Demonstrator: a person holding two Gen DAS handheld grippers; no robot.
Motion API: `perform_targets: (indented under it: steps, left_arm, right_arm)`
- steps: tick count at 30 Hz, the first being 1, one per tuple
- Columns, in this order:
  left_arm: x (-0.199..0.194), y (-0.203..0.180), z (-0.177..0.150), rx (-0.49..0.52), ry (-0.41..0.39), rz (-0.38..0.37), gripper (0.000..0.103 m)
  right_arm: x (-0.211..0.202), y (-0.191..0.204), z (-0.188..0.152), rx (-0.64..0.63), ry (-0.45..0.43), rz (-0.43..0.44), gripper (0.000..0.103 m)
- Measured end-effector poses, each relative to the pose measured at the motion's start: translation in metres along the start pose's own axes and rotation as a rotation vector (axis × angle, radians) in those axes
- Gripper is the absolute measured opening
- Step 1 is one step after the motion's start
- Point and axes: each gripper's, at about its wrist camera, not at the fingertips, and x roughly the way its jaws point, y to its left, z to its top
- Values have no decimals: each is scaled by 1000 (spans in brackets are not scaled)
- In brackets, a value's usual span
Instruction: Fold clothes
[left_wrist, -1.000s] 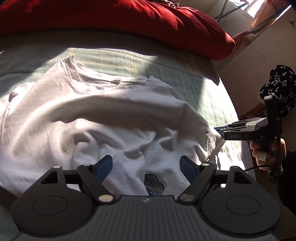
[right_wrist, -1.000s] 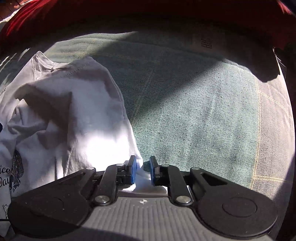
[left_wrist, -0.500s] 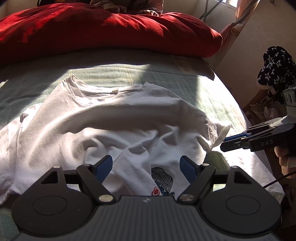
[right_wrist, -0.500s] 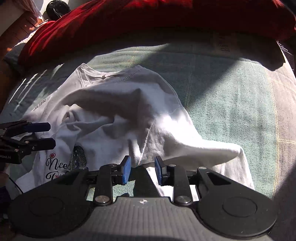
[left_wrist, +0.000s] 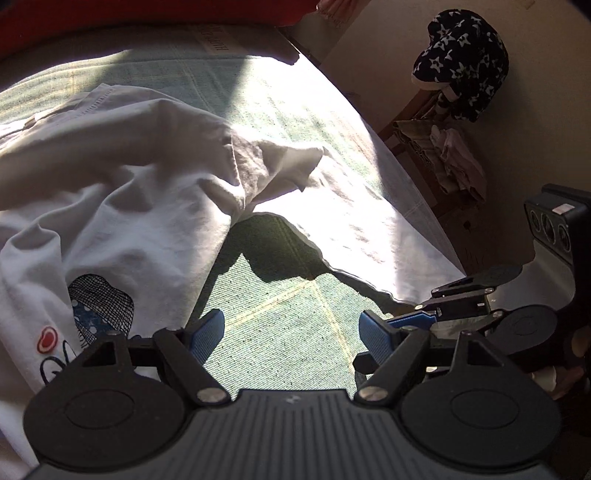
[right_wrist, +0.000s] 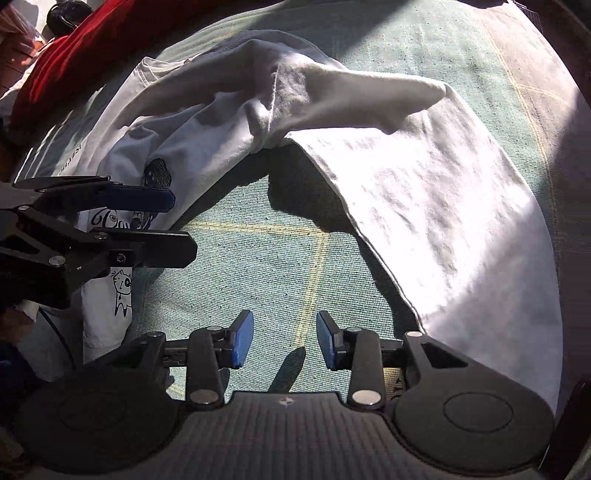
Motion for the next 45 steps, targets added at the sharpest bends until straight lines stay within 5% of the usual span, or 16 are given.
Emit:
perform_targets:
  steps: [3,8,15,19,23,35,45]
  left_arm:
    - [18,2,-9,-39,30,50,80]
    - [2,7,-10,-27,-77,241,80]
    - [-32,26,-1,-35,-139,282,79]
    - [-42,37,6,-14,-188,401,79]
    - [-56,58,13,-90,-195,328,79]
    - [-71,68,1,-23,-181,271,80]
    - [-75,98,5,-165,-207,199,80]
  right_arm:
    - [-4,-7,-16,33,-5,3,45]
    - [-5,-12,-30,69,-12,11,46]
    - [-6,-9,-28,57,-28,31,46]
    - [-2,-5,-19,42,-36,58,46]
    - [6,2,-3,34,-61,104,46]
    - [50,-8,76,112,-190,171,46]
    - [60,-12,103,86,-263,254,49]
